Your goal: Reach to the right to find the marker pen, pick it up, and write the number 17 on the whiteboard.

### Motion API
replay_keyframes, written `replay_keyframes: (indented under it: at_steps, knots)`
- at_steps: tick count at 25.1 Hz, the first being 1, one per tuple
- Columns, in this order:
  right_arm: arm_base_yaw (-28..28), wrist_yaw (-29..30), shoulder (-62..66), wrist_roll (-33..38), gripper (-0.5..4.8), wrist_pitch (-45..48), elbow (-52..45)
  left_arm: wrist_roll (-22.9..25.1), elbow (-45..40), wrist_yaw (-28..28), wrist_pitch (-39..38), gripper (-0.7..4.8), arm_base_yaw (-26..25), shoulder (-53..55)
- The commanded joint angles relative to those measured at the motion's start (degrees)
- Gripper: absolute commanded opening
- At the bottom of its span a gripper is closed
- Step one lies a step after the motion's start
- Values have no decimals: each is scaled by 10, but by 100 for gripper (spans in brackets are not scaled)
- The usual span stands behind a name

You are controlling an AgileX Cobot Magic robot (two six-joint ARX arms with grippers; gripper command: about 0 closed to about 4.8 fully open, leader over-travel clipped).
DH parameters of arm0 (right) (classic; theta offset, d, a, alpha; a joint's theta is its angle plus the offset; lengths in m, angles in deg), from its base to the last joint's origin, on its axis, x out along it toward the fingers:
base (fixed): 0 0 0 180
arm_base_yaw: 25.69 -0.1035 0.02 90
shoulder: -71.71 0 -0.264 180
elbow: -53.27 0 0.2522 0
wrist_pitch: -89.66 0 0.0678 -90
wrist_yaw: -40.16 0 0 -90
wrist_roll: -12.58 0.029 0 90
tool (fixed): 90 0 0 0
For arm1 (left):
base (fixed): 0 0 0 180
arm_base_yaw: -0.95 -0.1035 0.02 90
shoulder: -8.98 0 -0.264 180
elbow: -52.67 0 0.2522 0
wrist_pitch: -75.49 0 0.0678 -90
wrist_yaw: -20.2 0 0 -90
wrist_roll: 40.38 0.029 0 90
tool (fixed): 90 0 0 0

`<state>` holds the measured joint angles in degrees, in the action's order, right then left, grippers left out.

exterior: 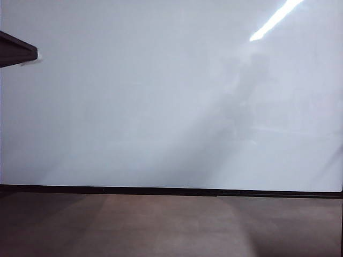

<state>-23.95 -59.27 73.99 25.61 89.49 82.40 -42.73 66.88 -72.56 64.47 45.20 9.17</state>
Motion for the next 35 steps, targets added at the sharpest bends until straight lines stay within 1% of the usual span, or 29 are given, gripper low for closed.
replay_keyframes:
  at_steps: [1,4,5,7,9,10,11,12,13,14,15,16,17,18,19,20,21,22,23,26,27,28,30,31,32,33,35]
  knots:
    - [0,-40,92,-1,-6,129,118,0,0,1,7,-5,0,0]
    - [0,-40,235,-44,-6,235,265,0,0,1,7,-5,0,0]
    - [1,-38,295,-65,-6,264,332,0,0,1,7,-5,0,0]
    - [5,-28,388,-78,-6,280,446,0,0,2,7,-5,0,0]
    - [20,10,484,-73,-5,273,574,0,0,1,7,-5,0,0]
    - [29,36,524,-65,-5,266,626,0,0,1,7,-5,0,0]
    - [54,113,596,-34,-5,240,727,0,0,1,7,-5,0,0]
    - [66,154,621,-19,-5,225,762,0,0,1,7,-5,0,0]
    - [90,231,661,14,-6,183,816,0,0,1,7,-5,0,0]
    - [98,255,675,24,-6,161,829,0,0,1,7,-5,0,0]
    - [103,272,688,18,-6,127,829,0,0,2,7,-5,1,0]
    - [104,274,690,9,-6,110,825,0,0,2,7,-5,3,0]
    - [111,275,693,-36,-6,78,806,0,0,1,7,-5,3,0]
    - [137,282,692,-56,-5,63,774,0,0,2,7,-5,3,0]
    - [165,304,690,-56,-6,59,736,0,0,1,7,-5,3,0]
    - [180,311,686,-56,-6,58,710,0,0,3,7,-5,3,0]
    - [192,286,673,-56,-6,55,655,0,0,1,7,-5,3,0]
    - [192,273,667,-56,-6,59,630,0,0,0,7,-5,3,0]
    - [199,275,661,-65,-6,80,571,0,0,0,7,-5,3,0]
    - [234,280,666,-107,-6,105,493,0,0,2,7,-5,3,0]
    - [244,290,675,-110,-5,123,467,0,0,2,7,-5,3,0]
    - [253,309,687,-105,-5,142,445,0,0,2,7,-5,3,0]
    - [290,382,735,-77,-5,198,404,0,0,0,7,-5,3,0]
    - [313,439,772,-61,-3,242,388,0,0,2,7,-5,3,0]
    - [320,470,794,-53,6,268,381,0,0,2,7,-5,3,0]
    - [327,496,822,-52,40,295,373,0,0,2,7,-5,3,0]
    - [329,522,878,-62,170,323,369,0,0,0,7,-5,3,0]
